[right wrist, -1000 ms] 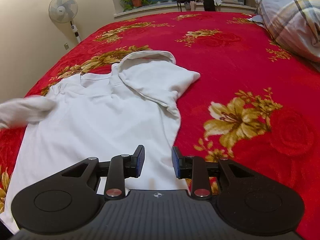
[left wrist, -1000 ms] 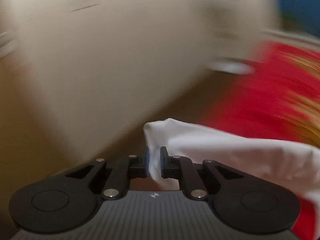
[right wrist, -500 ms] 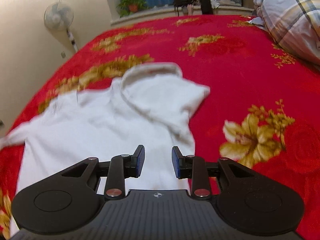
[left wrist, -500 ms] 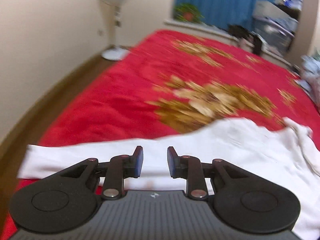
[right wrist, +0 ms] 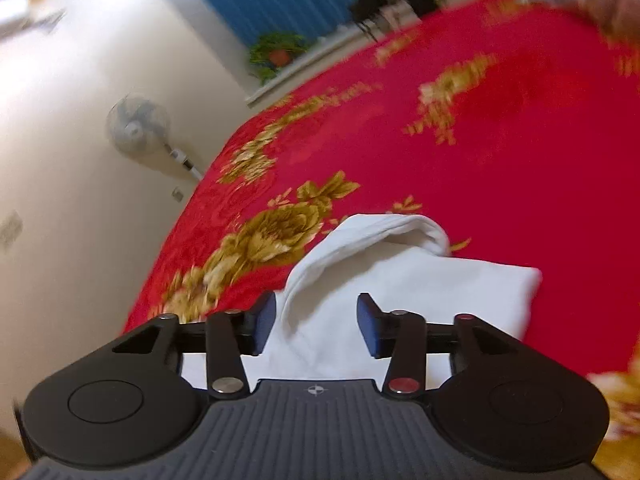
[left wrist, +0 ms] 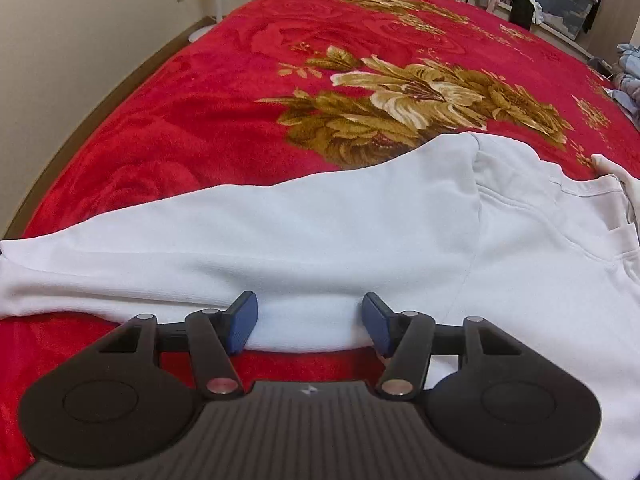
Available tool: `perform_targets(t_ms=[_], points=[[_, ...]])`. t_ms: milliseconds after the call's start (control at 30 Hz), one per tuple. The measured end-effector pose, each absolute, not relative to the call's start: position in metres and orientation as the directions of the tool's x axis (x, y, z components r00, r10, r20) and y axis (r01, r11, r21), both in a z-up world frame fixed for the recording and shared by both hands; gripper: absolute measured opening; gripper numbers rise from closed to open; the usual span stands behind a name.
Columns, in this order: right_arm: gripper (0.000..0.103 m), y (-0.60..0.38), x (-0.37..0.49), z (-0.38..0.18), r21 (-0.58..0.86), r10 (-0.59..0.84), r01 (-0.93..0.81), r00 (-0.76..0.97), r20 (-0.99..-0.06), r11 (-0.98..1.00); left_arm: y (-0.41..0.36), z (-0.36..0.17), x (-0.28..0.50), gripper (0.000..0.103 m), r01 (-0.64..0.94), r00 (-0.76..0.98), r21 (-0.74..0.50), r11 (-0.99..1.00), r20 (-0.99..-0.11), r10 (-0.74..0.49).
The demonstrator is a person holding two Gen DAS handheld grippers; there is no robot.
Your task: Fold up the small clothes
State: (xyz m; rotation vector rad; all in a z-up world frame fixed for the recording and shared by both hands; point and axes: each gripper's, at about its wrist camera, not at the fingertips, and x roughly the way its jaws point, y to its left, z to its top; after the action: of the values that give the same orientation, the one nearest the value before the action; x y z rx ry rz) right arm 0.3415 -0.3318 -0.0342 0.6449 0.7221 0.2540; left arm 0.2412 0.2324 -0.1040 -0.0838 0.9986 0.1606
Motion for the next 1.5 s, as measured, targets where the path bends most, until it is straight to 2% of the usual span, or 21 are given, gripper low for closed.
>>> perform_targets(t_ms=[167,233,267,300,333,400,500,567,633,700,767,867,967,1067,1167,1200,1300,1333,1367,1433,1500], points=[[0.052,-0.337,0.414,-0.08,0.726,0.411,0.201,0.711,-0.57,0.658,0.23,-0.104,0.244,0.065,-0.161,0.53,0.021,0.987,-0.842,0.104],[0.049,-0.342,0.433,-0.092,0.753,0.402,0.263,0.715,-0.572,0.603,0.228,-0.106,0.246,0.066,-0.157,0.53,0.026,0.987,-0.841,0.106],[0.041,-0.345,0.439,-0.094,0.749,0.386,0.281,0.718,-0.579,0.6,0.228,-0.106,0.247,0.066,-0.156,0.53,0.028,0.987,-0.841,0.107],[0.019,-0.347,0.445,-0.095,0.738,0.368,0.293,0.72,-0.589,0.608,0.227,-0.107,0.248,0.067,-0.154,0.53,0.031,0.988,-0.841,0.109],[0.006,-0.351,0.45,-0.093,0.721,0.345,0.302,0.721,-0.601,0.624,0.227,-0.107,0.248,0.067,-0.151,0.53,0.034,0.988,-0.841,0.11],[0.004,-0.365,0.452,-0.081,0.696,0.295,0.31,0.74,-0.604,0.648,0.226,-0.108,0.249,0.068,-0.144,0.533,0.038,0.989,-0.839,0.11],[0.004,-0.398,0.428,-0.027,0.666,0.204,0.211,0.848,-0.488,0.716,0.228,-0.108,0.248,0.068,-0.13,0.535,0.035,0.991,-0.839,0.1],[0.004,-0.424,0.391,0.018,0.574,0.098,0.147,0.923,-0.373,0.805,0.229,-0.108,0.246,0.068,-0.124,0.536,0.03,0.992,-0.839,0.092],[0.004,-0.455,0.342,0.047,0.479,-0.039,0.152,0.971,-0.237,0.865,0.229,-0.108,0.245,0.068,-0.115,0.538,0.034,0.993,-0.838,0.092],[0.004,-0.489,0.306,0.046,0.422,-0.15,0.225,0.967,-0.204,0.878,0.227,-0.108,0.245,0.068,-0.115,0.54,0.042,0.993,-0.836,0.098],[0.004,-0.533,0.284,0.017,0.428,-0.266,0.379,0.916,-0.302,0.82,0.226,-0.108,0.244,0.069,-0.116,0.542,0.052,0.992,-0.833,0.107],[0.004,-0.594,0.258,-0.046,0.457,-0.394,0.634,0.76,-0.516,0.624,0.224,-0.107,0.243,0.069,-0.115,0.547,0.062,0.991,-0.829,0.115],[0.004,-0.63,0.231,-0.095,0.436,-0.395,0.739,0.654,-0.645,0.513,0.224,-0.107,0.242,0.069,-0.128,0.542,0.06,0.99,-0.831,0.121],[0.004,-0.649,0.203,-0.132,0.434,-0.354,0.781,0.602,-0.716,0.45,0.222,-0.106,0.242,0.069,-0.137,0.537,0.07,0.988,-0.833,0.133],[0.006,-0.661,0.188,-0.15,0.515,-0.281,0.738,0.655,-0.701,0.436,0.219,-0.106,0.243,0.07,-0.148,0.532,0.08,0.986,-0.834,0.148],[0.01,-0.661,0.185,-0.152,0.53,-0.27,0.722,0.673,-0.689,0.445,0.219,-0.106,0.243,0.07,-0.15,0.532,0.082,0.985,-0.833,0.151],[0.012,-0.675,0.178,-0.15,0.578,-0.264,0.694,0.709,-0.654,0.429,0.218,-0.107,0.244,0.071,-0.157,0.53,0.087,0.984,-0.833,0.158],[0.011,-0.683,0.176,-0.149,0.593,-0.262,0.694,0.711,-0.652,0.407,0.217,-0.108,0.245,0.071,-0.159,0.529,0.089,0.983,-0.833,0.161],[0.003,-0.689,0.176,-0.149,0.606,-0.252,0.694,0.713,-0.655,0.388,0.217,-0.108,0.245,0.071,-0.161,0.528,0.091,0.983,-0.833,0.164],[0.003,-0.695,0.175,-0.142,0.606,-0.269,0.696,0.713,-0.648,0.386,0.216,-0.108,0.245,0.071,-0.166,0.526,0.092,0.982,-0.834,0.167],[0.003,-0.701,0.174,-0.126,0.626,-0.312,0.671,0.741,-0.595,0.397,0.217,-0.107,0.245,0.071,-0.168,0.526,0.087,0.982,-0.834,0.164]])
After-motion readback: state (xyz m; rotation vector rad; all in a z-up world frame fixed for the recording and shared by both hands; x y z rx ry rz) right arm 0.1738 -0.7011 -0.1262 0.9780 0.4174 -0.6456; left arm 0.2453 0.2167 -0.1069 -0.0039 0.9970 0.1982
